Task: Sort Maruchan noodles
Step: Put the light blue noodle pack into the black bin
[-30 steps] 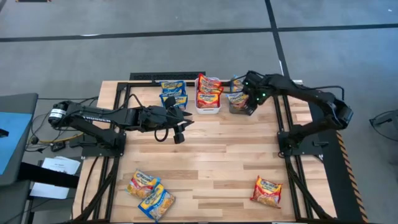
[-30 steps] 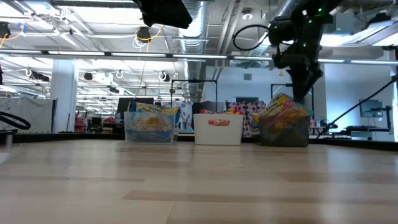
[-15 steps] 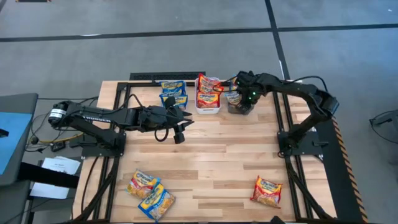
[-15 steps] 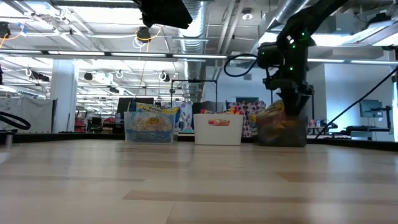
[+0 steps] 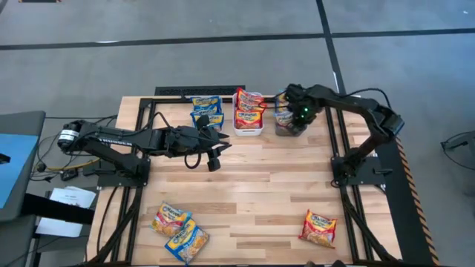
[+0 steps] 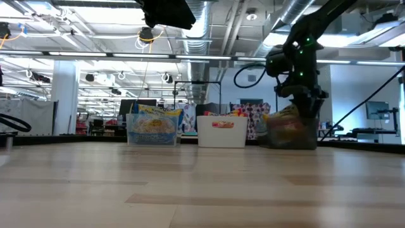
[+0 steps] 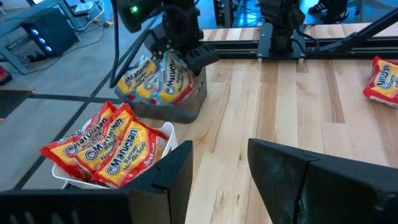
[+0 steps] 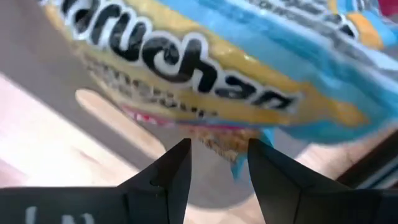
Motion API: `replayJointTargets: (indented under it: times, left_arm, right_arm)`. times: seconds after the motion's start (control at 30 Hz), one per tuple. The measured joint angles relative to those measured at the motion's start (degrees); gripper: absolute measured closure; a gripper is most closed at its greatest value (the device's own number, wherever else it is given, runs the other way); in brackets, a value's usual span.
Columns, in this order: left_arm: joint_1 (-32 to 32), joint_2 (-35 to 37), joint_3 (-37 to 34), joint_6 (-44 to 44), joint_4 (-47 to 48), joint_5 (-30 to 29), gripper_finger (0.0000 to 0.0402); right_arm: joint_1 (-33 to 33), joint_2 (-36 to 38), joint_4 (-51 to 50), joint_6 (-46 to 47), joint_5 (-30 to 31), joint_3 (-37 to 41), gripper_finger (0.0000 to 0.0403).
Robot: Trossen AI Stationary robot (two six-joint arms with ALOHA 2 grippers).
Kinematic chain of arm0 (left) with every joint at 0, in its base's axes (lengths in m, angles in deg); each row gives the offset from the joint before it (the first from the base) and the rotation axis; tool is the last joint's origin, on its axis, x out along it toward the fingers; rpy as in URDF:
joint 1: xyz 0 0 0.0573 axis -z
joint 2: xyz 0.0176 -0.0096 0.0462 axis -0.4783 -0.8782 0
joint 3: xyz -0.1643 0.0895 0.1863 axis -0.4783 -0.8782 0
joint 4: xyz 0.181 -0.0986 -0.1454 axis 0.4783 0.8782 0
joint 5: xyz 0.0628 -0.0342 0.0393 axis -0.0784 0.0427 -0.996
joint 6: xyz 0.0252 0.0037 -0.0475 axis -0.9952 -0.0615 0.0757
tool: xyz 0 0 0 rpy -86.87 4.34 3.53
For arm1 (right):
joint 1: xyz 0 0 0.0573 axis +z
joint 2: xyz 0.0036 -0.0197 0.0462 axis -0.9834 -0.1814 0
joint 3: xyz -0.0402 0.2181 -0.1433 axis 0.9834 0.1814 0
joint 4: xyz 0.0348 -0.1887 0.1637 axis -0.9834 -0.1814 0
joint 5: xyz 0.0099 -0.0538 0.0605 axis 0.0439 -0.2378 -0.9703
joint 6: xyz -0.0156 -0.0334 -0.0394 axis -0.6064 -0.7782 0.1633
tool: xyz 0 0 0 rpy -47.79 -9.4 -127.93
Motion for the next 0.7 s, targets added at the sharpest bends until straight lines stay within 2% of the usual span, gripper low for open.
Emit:
replayJointTargets:
  times: [0.3,0.47,0.7]
  left_arm:
    - [-0.02,0.00,0.00,0.00,-0.02,0.00,0.0258]
    - [-0.02,-0.01,0.00,0.00,-0.11,0.00,0.0258]
    - [0.00,-0.02,0.00,0.00,-0.09,0.00,0.0258]
  right_arm:
    - [0.82,8.90,-0.80,2.08,-1.07,0.00,0.0223]
    - [2.44,13.03,6.89,2.17,-1.09,-0.02,0.0223]
    - [2.85,11.59,15.55,1.68,-1.07,-0.04,0.0223]
